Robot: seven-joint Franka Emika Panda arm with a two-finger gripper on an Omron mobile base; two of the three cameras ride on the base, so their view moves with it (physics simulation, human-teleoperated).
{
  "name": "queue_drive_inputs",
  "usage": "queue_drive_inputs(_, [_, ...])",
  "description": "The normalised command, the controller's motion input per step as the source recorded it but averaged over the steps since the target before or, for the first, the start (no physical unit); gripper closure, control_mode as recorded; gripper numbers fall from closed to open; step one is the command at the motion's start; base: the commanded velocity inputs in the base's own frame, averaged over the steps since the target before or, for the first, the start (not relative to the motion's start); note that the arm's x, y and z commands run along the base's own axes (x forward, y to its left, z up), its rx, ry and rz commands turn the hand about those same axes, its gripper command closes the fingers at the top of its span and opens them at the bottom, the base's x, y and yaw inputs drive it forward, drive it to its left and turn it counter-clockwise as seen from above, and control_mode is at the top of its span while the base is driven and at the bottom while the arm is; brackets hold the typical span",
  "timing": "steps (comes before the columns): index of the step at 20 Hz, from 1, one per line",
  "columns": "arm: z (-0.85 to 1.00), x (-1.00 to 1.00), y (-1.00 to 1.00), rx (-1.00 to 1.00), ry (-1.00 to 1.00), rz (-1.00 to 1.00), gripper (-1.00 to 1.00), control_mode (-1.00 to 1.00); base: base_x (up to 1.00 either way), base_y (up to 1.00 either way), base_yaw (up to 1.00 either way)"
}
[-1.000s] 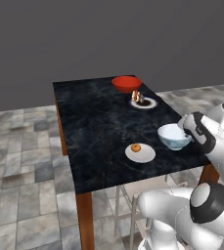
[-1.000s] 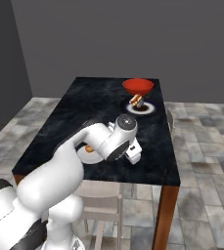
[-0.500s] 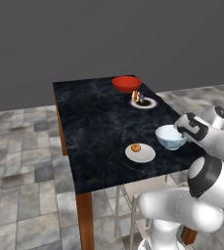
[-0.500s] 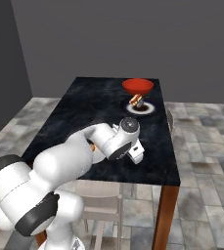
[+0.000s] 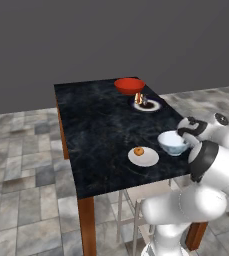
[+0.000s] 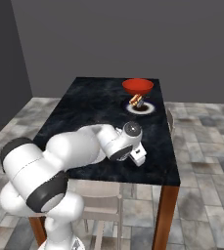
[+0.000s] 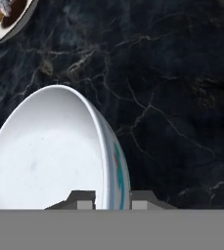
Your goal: Take the smaller bowl and place it next to the appetizer plate on the dining counter , and place the larger bowl next to the plate with cooked food.
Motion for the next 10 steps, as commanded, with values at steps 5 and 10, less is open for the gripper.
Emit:
queue_drive_inputs(5, [-0.33,0.29,0.0,0.0,0.0,0.0,1.0,-1.0,0.0,0.0,0.0])
queue_drive_inputs(10, [-0.38,0.18,0.0,0.0,0.0,0.0,1.0,-1.0,0.0,0.0,0.0])
